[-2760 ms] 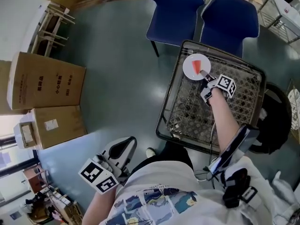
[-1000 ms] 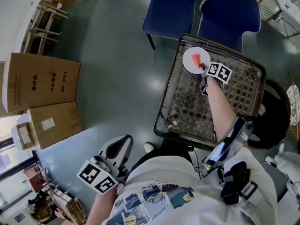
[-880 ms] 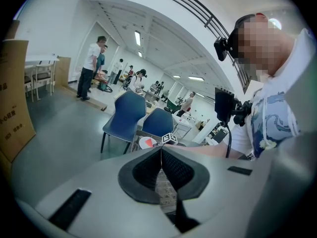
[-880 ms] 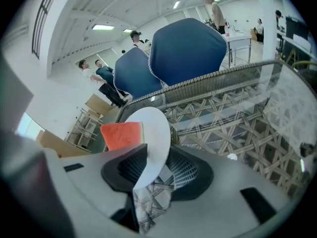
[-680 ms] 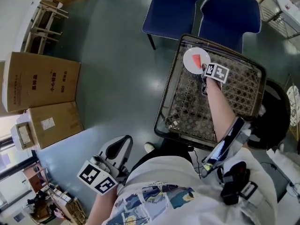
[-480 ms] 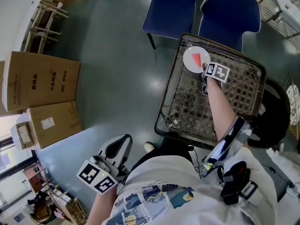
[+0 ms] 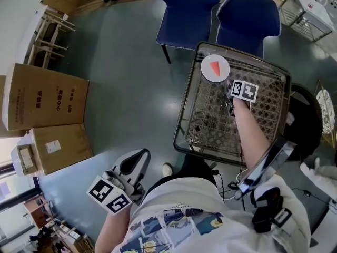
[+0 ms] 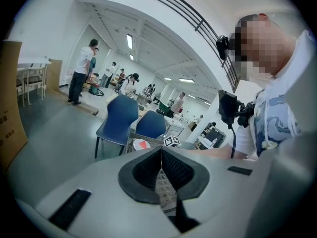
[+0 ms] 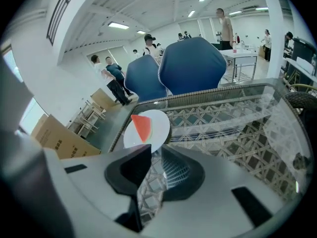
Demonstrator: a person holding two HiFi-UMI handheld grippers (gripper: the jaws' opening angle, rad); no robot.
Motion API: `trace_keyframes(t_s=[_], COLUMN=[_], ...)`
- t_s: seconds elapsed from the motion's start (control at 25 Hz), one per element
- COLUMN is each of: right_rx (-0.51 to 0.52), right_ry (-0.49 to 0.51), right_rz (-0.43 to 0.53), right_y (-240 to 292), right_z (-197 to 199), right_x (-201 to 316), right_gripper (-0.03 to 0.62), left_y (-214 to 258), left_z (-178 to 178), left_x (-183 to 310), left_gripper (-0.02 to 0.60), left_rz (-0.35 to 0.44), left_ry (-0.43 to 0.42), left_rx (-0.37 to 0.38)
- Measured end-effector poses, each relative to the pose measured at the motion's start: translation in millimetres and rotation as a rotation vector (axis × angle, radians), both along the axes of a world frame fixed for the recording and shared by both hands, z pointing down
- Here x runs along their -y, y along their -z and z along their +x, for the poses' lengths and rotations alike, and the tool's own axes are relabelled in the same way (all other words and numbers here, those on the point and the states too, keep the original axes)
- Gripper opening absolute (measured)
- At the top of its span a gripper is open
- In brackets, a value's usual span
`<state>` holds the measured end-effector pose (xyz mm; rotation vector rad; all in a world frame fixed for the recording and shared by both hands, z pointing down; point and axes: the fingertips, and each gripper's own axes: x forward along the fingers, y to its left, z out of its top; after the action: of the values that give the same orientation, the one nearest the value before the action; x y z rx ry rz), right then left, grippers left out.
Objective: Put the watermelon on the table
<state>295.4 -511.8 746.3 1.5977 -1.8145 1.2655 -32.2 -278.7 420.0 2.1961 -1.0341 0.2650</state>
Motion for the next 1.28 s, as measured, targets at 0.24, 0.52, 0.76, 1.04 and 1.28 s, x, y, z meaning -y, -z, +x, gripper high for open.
trace_keyframes(t_s=[0.24, 0.52, 0.76, 1.04, 1.28], right_rx=[0.004, 0.025, 0.018, -0.039, -0.075], right_ry=[0.145, 0.306, 0.41, 0.512, 0.542], right_rz=[0.067, 0.176, 0.286, 0.372, 0.444], right_y=[58, 144, 215, 259, 292], right_z=[-42, -114, -182, -253, -289], right_x=[-80, -195, -298, -400, -461], right_gripper=[0.011, 0.01, 0.01, 0.009, 0.01], left_y=[15, 23, 27, 34, 38], left_z=[-4, -27, -60, -98, -128], left_x=[-37, -84, -137, -203, -254], left_gripper=[0.012, 0.012, 0.012, 0.012, 0.012], left_rz=[0.057, 0.119, 0.151, 0.223, 0.259], left_ry=[-0.103, -0.22, -0.276, -0.337, -0.397], left_rx=[-0.046, -0.087, -0.127, -0.1, -0.075])
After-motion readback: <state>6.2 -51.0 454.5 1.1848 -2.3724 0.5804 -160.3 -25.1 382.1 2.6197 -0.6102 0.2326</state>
